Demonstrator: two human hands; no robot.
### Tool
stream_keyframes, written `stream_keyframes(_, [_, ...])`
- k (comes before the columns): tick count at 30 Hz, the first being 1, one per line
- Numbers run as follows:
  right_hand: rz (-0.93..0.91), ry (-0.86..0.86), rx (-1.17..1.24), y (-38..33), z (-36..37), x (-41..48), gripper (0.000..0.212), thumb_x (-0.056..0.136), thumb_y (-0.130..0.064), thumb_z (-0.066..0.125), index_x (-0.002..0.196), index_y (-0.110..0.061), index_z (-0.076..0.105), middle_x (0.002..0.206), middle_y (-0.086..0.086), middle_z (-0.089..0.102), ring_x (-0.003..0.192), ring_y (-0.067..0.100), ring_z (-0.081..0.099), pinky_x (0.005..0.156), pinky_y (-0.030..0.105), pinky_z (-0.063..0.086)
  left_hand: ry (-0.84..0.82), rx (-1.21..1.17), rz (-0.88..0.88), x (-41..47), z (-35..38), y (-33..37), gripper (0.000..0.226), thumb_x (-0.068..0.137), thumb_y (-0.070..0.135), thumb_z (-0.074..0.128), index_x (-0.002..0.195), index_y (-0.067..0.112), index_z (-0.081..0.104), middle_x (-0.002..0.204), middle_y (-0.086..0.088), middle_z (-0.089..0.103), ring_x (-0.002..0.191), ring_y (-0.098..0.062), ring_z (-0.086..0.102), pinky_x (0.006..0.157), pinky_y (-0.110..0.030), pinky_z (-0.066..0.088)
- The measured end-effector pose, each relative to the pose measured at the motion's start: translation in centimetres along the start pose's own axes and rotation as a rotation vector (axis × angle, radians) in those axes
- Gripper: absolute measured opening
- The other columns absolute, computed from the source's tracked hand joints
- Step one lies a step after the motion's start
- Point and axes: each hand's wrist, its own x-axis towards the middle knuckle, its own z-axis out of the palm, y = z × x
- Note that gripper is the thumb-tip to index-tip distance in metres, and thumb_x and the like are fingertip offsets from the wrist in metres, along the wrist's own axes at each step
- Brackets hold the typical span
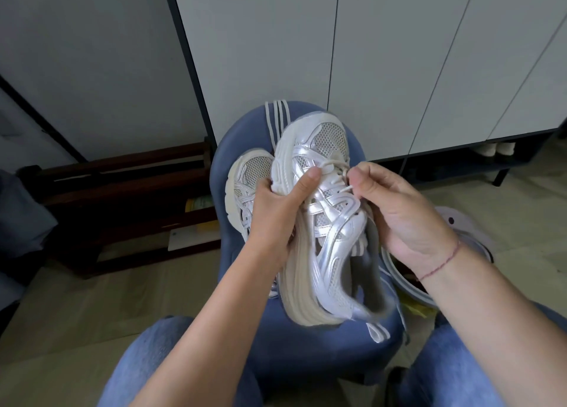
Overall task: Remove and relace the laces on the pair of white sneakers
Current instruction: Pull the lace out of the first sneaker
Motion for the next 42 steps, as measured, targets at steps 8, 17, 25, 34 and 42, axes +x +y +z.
stream_keyframes(8, [-0.101,0.02,-1.467,-2.8,0.0,0.4,0.029,0.076,-0.047,0.07,0.066,-0.02,0.064,0.078,-0.005,0.053,0.066,0.004,0.049,0.064,0.026,0.037,-0.004,0.161,0.101,-0.4,-0.4,-0.1,0.076,0.065,0.041,0.09,0.123,0.015,0.049,0.112,-0.004,0.072,0.101,-0.021,0.071,0.093,-0.049,0.055])
stream_keyframes(17, [-0.102,-0.158,-0.724,-3.3,-0.6,1.8,0.012,0.079,-0.017,0.065,0.073,-0.008,0.061,0.067,-0.001,0.055,0.066,0.005,0.049,0.064,0.014,0.042,-0.122,0.221,0.121,-0.6,-0.4,0.2,0.054,0.078,0.026,0.08,0.122,0.019,0.049,0.112,-0.004,0.072,0.098,-0.016,0.072,0.08,-0.03,0.058])
stream_keyframes(25, [-0.123,-0.088,-1.042,-4.1,-1.9,1.4,0.003,0.091,-0.017,0.059,0.089,-0.018,0.061,0.079,-0.011,0.06,0.072,0.001,0.052,0.074,0.019,0.041,-0.133,0.126,0.01,-0.6,-0.3,0.3,0.068,0.068,0.03,0.081,0.127,0.015,0.05,0.113,-0.007,0.073,0.099,-0.025,0.072,0.087,-0.044,0.059])
stream_keyframes(34, [-0.233,-0.236,-1.369,-4.0,-1.4,0.4,0.009,0.074,-0.018,0.079,0.075,-0.024,0.073,0.077,-0.01,0.064,0.078,0.005,0.059,0.072,0.014,0.043,-0.103,0.244,0.009,-0.8,0.0,0.3,0.084,0.055,0.043,0.084,0.125,0.014,0.048,0.113,-0.007,0.071,0.1,-0.025,0.071,0.089,-0.045,0.058])
stream_keyframes(42, [-0.158,-0.212,-1.46,-3.8,-2.6,0.1,0.012,0.078,-0.025,0.074,0.071,-0.032,0.066,0.074,-0.014,0.063,0.072,0.006,0.056,0.065,0.017,0.042,-0.111,0.26,-0.019,-0.7,-0.2,-0.1,0.098,0.052,0.049,0.09,0.133,0.018,0.045,0.119,-0.006,0.069,0.108,-0.026,0.068,0.096,-0.051,0.053])
